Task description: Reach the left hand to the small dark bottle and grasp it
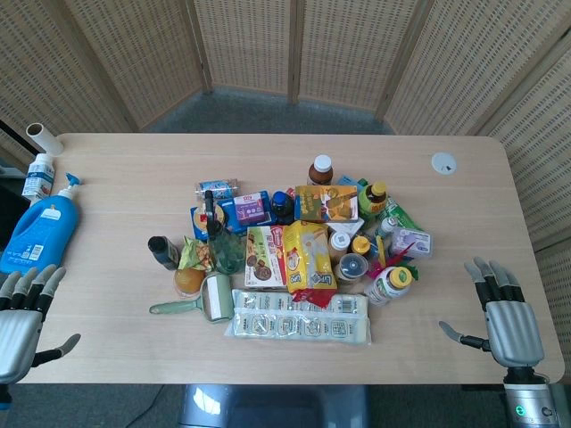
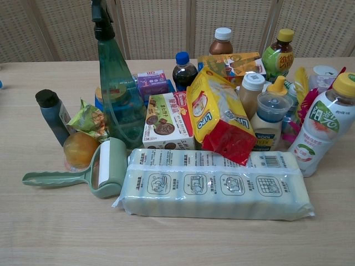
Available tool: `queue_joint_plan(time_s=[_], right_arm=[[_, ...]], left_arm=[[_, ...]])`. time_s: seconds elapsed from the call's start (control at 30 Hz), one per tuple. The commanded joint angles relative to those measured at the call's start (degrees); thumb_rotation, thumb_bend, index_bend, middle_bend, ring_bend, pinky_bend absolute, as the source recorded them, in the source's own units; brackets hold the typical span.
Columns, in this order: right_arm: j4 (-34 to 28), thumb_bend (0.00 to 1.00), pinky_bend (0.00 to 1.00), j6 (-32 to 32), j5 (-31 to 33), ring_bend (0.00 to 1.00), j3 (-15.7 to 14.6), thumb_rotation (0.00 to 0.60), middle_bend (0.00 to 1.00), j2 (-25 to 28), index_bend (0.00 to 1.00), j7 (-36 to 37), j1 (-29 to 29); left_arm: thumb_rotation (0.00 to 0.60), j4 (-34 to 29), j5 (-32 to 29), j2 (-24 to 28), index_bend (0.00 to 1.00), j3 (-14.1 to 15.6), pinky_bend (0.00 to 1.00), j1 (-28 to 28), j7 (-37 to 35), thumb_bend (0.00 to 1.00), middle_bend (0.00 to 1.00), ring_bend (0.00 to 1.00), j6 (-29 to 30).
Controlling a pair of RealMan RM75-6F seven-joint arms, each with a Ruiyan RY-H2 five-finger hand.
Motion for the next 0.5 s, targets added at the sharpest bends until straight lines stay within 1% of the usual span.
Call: queue_joint_plan(time_s=[0.03,0.33,0.43,0.5], right_arm=[[0.06,0.15,0.00,-0.50,0.45,0.00,0.07,0.391,0.00,-0.13,0.00,0.17,-0.02],[0.50,0.15,0.00,-0.77,0.43,0.00,0.60,0.391,0.00,-0.50,0.00,1.50,0.06],[0.52,0.15,0.00,-0.90,0.66,0.00,0.68,0.392,0.00,-0.65,0.00,1.77,-0.02],[0.48,0.15,0.00,-1.01,0.93,0.00,0.74,0.393,0.00,-0.69,0.00,1.79,-0.10]], left_arm=[[0.479,-0.27,-0.42,-0.15,0.00,-0.34,0.00,-0.53,0.14,0.21,0.00,0.00,-0.85],[0.479,0.24,-2.10,-0.10,0.00,-1.80,0.00,-1.98,-1.57,0.21,0.00,0.00,-2.67],[0.476,1.10,-4.18,-0.36,0.00,-2.96,0.00,-3.57,-3.02,0.21,0.00,0.00,-4.96],[0.478,2.61,-6.33,-1.36,0.00,-4.30,0.00,-5.09,-4.04,0.21,0.00,0.00,-6.85]])
